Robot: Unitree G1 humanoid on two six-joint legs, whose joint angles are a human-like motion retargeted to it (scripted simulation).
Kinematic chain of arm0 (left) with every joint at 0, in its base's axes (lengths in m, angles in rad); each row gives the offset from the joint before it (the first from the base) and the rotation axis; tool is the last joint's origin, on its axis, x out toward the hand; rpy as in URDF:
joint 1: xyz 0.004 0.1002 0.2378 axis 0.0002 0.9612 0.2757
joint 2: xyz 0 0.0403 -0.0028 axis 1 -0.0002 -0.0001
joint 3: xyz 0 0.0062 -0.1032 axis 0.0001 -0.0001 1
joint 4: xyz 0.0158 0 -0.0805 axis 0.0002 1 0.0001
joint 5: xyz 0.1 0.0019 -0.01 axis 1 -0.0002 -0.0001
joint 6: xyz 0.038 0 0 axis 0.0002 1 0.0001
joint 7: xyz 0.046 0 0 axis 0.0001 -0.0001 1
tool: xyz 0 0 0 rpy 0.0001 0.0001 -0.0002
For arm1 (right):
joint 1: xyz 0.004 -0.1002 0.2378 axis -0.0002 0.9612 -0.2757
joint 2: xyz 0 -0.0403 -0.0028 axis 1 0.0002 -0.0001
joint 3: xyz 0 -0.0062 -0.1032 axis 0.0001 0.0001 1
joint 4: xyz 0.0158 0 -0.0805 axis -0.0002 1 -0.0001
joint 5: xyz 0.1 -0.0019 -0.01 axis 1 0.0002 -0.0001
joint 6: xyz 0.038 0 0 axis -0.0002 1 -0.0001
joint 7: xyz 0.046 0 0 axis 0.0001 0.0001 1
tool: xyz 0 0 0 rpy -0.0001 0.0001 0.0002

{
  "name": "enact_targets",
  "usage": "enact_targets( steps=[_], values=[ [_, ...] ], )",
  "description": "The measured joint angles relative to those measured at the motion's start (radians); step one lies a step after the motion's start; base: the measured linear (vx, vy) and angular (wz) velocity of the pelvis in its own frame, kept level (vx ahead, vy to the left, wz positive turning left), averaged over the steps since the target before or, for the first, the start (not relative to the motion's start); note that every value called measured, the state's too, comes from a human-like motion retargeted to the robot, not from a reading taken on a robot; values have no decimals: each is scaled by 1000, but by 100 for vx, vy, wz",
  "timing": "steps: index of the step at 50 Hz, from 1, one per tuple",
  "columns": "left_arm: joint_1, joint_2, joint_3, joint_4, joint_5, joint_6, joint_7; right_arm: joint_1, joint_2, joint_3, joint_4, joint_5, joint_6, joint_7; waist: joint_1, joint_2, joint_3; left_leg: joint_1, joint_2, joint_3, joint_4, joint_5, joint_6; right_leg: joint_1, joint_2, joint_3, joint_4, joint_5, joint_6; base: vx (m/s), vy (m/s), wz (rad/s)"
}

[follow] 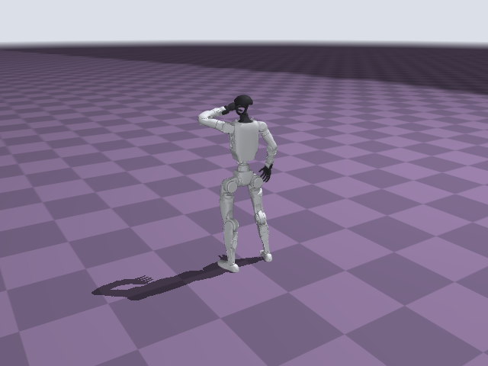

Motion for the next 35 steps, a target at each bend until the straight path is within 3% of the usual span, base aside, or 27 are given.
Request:
enact_targets(
  steps=[5,9,14,19,23,26,35],
  values=[
    [-199,-205,-167,136,30,16,-10,-17,12,83,109,7,11,17,6,-17,-3,-9,-6,-28,0,6,-1,12,-6,-28,-3,-3,-6,-1,1,24],
    [-280,-240,-261,177,23,7,1,-36,13,117,152,13,7,18,15,-28,-1,-11,-8,-26,1,9,0,9,-8,-25,-5,-1,-6,0,0,0],
    [-264,-71,-303,104,-22,-17,20,-36,-8,77,122,13,-4,-4,29,-29,3,-8,-4,4,1,8,3,-9,-4,5,-4,6,0,-1,-1,-30],
    [-139,152,-239,8,-77,-52,59,-15,-23,-10,55,6,-18,-33,38,-27,10,-5,2,30,1,6,3,-25,3,30,-1,14,11,0,-1,-23],
    [-64,198,-171,-17,-96,-62,65,8,-32,-52,24,4,-18,-41,39,-23,9,-7,4,27,0,7,2,-25,5,25,0,16,15,0,0,4],
    [-89,131,-169,0,-90,-50,53,19,-42,-47,26,10,-11,-37,36,-17,3,-11,4,9,-1,10,2,-18,4,6,-1,13,14,0,0,30],
    [-266,-242,-276,138,-60,-14,35,-5,-38,81,77,29,6,4,33,-42,-10,-26,-5,-46,-4,20,-1,7,-4,-49,-9,6,3,0,1,30]
  ],
)
